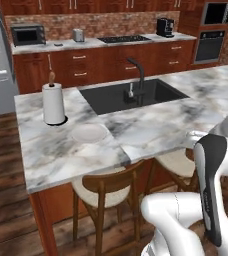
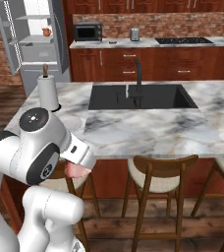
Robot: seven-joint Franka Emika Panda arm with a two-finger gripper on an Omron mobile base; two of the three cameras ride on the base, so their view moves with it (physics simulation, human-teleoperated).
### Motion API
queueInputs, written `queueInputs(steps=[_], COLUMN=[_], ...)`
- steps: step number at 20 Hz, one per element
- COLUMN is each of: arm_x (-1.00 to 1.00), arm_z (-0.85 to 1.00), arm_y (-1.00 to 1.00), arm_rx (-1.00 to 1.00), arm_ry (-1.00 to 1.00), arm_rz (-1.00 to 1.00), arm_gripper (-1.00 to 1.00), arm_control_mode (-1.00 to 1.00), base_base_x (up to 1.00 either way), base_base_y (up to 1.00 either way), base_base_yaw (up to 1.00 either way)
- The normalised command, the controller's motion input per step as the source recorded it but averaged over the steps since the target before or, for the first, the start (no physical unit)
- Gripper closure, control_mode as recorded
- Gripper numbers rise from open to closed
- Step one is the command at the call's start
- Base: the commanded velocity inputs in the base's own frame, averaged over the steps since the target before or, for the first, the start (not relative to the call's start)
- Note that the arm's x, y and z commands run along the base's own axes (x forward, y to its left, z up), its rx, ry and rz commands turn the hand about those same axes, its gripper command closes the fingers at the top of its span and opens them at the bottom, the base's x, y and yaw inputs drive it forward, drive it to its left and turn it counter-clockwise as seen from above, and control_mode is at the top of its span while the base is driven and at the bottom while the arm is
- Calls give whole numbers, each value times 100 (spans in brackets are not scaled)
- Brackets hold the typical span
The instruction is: Take the steak from the fridge and place it on the digital scale on the counter by the fridge. Wait a few seconds for a reading, then move it to the plate on the dining counter.
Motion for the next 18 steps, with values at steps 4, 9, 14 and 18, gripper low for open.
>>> queueInputs(steps=[4, 9, 14, 18], arm_x=[0, 0, 14, 79], arm_z=[0, 0, 0, 16], arm_y=[0, 0, 13, 72], arm_rx=[0, 0, -1, -4], arm_ry=[0, 0, 0, 0], arm_rz=[0, 0, 3, 20], arm_gripper=[100, 100, 100, 100], arm_control_mode=[100, 100, -100, -100], base_base_x=[84, 67, 56, 0], base_base_y=[83, 73, 52, 0], base_base_yaw=[-9, 4, 13, 0])
